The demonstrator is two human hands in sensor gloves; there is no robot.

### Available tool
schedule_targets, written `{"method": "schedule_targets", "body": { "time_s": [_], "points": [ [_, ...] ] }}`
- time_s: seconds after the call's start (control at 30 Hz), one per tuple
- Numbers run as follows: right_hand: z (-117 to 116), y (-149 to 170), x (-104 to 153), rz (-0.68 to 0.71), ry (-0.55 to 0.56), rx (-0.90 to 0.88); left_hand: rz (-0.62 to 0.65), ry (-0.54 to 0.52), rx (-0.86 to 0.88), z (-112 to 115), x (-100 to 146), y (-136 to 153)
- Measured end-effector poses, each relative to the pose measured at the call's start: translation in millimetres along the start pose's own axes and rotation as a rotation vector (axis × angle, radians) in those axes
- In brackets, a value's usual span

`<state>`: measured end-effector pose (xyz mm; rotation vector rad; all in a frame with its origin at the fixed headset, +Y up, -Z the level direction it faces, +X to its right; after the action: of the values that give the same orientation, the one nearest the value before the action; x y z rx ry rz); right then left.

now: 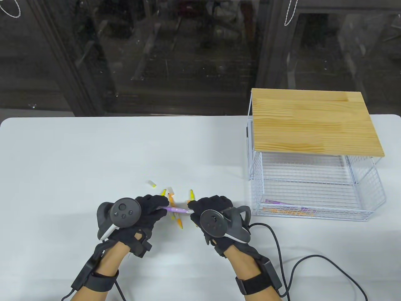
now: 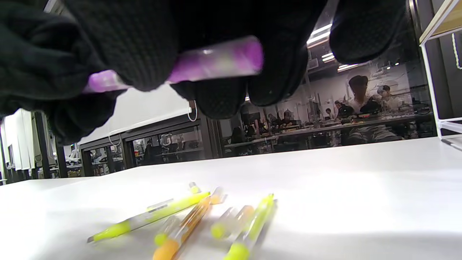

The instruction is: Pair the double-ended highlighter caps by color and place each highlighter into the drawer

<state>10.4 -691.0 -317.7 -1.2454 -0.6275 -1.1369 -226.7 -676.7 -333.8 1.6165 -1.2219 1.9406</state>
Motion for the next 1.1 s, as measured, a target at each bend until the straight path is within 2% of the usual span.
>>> {"method": "schedule_targets", "body": {
  "time_s": [0.2, 0.33, 0.4, 0.57, 0.83, 1.1],
  "points": [
    [1, -8, 1, 0.014, 0.023, -0.008, 0.059, -0.035, -0.032, 8, 3, -13],
    [3, -13, 0, 0.032, 0.03, -0.009, 0.067, -0.006, 0.003, 14, 3, -15],
    [5, -13, 0, 0.034, 0.038, 0.012, 0.054, 0.008, -0.009, 13, 3, -14],
    [16, -4, 1, 0.004, 0.058, 0.027, 0.019, -0.051, 0.0, 1, 4, -7],
    [56, 14, 7, -0.055, 0.178, 0.077, -0.06, -0.126, -0.152, -20, 0, 15],
    [96, 45, 21, -0.159, 0.32, 0.125, -0.11, -0.148, -0.18, -31, 0, 27]
  ]
}}
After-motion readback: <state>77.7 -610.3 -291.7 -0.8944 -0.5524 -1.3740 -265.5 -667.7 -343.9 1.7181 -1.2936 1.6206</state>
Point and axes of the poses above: the tracker on the back of each hand, its own y axis roughly to the little-finger side, its own x axis roughly from the fingertips to the wrist, z = x × y, the point moved 1 cm from there along -x, roughly from the wrist to the fingertips, and after that the axes turned 10 degrees about x, right-handed, at the moved point
